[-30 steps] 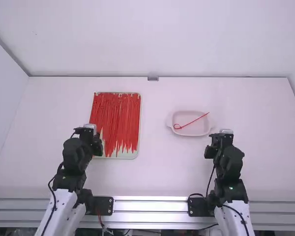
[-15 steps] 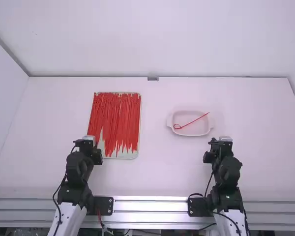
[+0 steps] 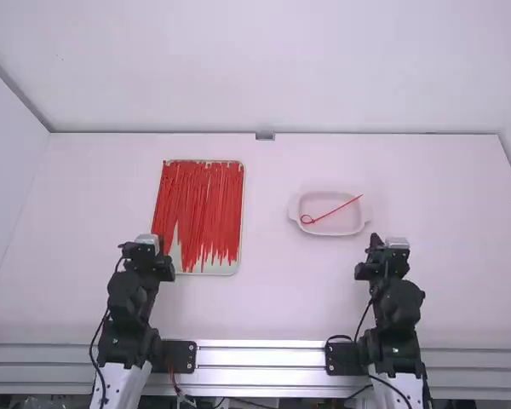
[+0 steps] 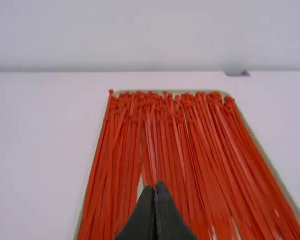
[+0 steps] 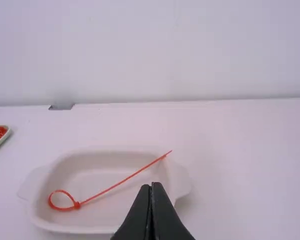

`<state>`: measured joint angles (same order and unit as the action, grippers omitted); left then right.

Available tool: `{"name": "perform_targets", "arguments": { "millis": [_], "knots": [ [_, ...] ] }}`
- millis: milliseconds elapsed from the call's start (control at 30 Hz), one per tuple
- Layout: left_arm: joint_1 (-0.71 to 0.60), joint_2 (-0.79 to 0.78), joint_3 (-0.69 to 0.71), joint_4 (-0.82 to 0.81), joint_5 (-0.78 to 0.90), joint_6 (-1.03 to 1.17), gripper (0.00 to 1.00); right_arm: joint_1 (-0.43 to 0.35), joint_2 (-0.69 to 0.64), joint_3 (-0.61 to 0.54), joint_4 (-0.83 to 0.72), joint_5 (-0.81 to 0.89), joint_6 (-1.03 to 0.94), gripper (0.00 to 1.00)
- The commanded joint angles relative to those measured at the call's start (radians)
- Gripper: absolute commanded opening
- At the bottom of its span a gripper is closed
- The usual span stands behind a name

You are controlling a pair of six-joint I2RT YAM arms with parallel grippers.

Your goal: Fasten the cable tie

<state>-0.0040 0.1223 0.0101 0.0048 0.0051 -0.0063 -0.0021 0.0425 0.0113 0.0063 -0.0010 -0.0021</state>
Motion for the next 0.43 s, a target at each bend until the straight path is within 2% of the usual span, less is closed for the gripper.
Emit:
{"name": "perform_targets", "arguments": {
  "millis": [0, 400],
  "knots": [
    [0.004, -0.033, -0.01, -0.005, -0.005, 0.006, 0.0, 0.002, -0.03, -0.011, -0.006, 0.001, 0.002, 0.0],
    [0.004, -0.122, -0.01, -0.005, -0.005, 0.006, 0.0, 0.002, -0.043, -0.011, -0.006, 0.001, 0.002, 0.0]
  ]
}}
